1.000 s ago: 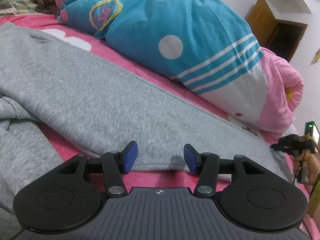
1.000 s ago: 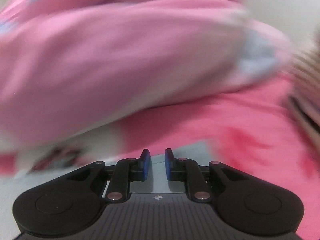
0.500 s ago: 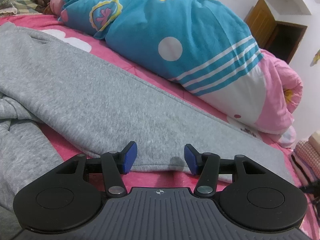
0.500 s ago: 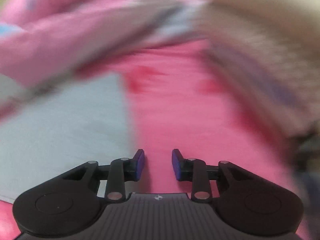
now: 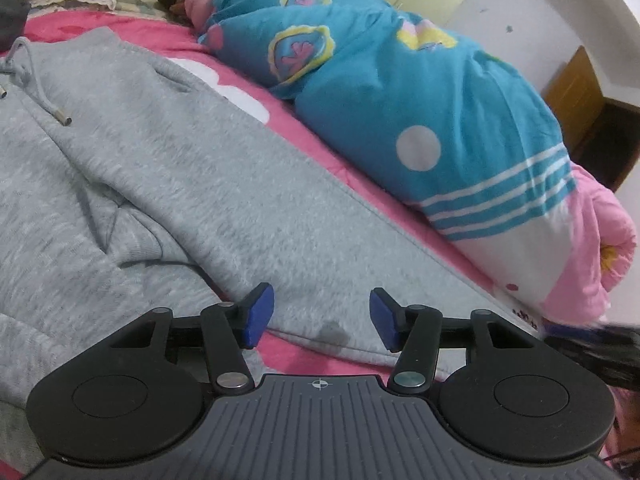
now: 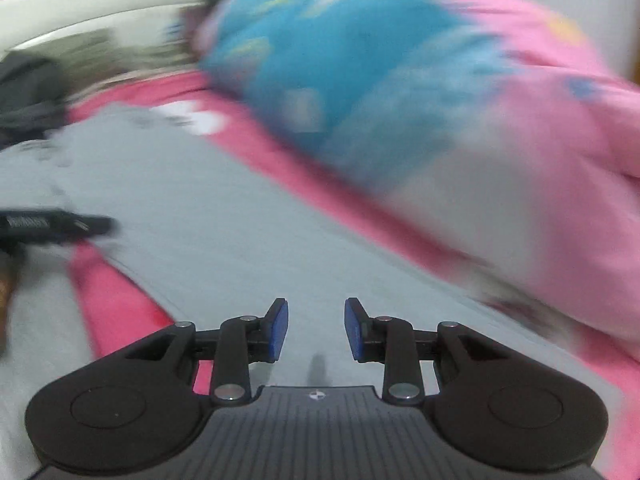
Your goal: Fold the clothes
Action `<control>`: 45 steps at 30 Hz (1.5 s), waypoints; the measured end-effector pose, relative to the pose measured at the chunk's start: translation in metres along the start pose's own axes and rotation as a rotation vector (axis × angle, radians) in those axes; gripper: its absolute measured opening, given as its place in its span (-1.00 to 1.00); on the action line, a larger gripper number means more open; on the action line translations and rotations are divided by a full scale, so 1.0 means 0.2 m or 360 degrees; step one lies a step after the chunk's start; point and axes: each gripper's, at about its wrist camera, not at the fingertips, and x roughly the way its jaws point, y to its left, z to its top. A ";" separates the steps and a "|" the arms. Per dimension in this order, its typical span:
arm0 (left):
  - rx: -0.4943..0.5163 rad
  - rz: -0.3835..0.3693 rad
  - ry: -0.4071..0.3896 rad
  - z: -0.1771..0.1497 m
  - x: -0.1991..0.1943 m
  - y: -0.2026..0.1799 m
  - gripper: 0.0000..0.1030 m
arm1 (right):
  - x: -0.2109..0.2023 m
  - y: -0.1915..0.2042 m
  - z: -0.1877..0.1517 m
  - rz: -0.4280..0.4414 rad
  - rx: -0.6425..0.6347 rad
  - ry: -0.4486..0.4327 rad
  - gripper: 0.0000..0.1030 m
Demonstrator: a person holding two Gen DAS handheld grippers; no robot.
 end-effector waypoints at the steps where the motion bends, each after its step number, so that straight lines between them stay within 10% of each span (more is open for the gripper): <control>1: 0.0000 0.0006 0.0007 0.00 0.00 0.01 0.04 | 0.11 0.05 0.04 0.0070 -0.0011 0.0009 -0.39; 8: 0.0008 0.0041 0.0054 0.00 0.02 0.04 0.04 | 0.61 -0.26 0.10 0.0147 0.0341 0.0067 -0.59; 17: -0.0011 0.0063 0.0056 0.00 0.00 0.04 0.04 | 0.38 -0.82 -0.07 -0.0826 0.0774 0.0215 -0.48; 21: -0.0025 0.0083 0.0027 -0.01 -0.01 0.04 0.03 | 0.40 -0.50 0.11 -0.0218 0.0699 0.0101 -0.47; 27: -0.0027 0.0108 -0.0011 -0.03 -0.03 0.04 0.02 | 0.74 0.25 0.46 0.0513 -0.0009 0.0063 -0.46; 30: -0.0007 0.0114 -0.0014 -0.03 -0.03 0.04 0.02 | 0.92 0.29 0.51 0.0448 -0.0208 0.0037 -0.46; 36: -0.0113 0.0089 -0.0001 -0.02 -0.06 0.07 0.03 | 0.96 -0.02 0.63 -0.0055 0.0094 0.0021 -0.28; 45: -0.0243 0.0052 -0.0006 -0.02 -0.10 0.12 0.03 | 1.10 0.59 0.82 0.0706 -0.0281 0.0044 -0.32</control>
